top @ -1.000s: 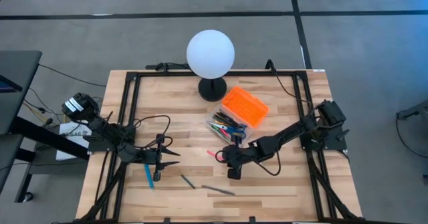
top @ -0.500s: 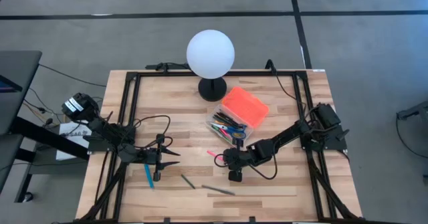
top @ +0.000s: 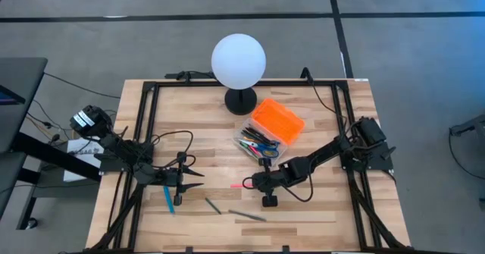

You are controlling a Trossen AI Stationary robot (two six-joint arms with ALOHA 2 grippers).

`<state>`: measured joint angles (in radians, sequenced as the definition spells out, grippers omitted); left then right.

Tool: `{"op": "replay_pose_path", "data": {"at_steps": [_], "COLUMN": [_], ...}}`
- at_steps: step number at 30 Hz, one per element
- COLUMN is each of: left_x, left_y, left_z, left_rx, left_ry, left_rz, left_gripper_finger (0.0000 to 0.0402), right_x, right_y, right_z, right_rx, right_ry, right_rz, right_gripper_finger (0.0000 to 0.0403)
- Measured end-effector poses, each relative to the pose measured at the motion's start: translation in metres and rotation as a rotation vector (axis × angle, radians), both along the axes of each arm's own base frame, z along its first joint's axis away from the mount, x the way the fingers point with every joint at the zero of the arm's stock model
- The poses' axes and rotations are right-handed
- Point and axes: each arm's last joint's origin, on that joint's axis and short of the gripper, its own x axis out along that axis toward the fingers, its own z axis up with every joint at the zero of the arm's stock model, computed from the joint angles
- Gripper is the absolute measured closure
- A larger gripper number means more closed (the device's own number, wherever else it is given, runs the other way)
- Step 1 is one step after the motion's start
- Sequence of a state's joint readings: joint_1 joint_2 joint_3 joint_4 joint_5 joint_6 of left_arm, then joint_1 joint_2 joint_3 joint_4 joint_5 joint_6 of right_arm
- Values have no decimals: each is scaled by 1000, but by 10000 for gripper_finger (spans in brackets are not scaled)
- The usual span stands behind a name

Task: Pick & place school supplies into a supply box
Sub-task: Put the pink pen into the orange supply box

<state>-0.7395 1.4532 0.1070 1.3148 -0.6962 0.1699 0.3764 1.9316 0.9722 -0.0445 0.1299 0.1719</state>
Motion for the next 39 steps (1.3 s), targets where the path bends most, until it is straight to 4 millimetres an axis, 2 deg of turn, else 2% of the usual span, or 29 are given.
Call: {"op": "replay_pose_path", "data": {"at_steps": [4, 10, 15, 20, 25, 39], "left_x": [0, 0, 0, 0, 0, 0], "left_y": [0, 0, 0, 0, 0, 0], "left_z": [0, 0, 0, 0, 0, 0], "left_rx": [0, 0, 0, -1, -5, -8], "left_ry": [0, 0, 0, 0, 1, 1], "left_rz": [0, -1, 0, 0, 0, 0], "left_gripper_finger": [284, 284, 284, 284, 284, 284], "right_x": [0, 3, 5, 4, 3, 3], "right_y": [-1, -6, -5, -5, -4, 14], "right_z": [0, 2, 7, 7, 7, 9], "right_rx": [16, 114, 95, 96, 78, -76], "right_ry": [7, 73, 128, 133, 136, 3], "right_rz": [-8, -48, -46, -48, -54, 71], "right_gripper_finger": [390, 354, 345, 357, 395, 400]}}
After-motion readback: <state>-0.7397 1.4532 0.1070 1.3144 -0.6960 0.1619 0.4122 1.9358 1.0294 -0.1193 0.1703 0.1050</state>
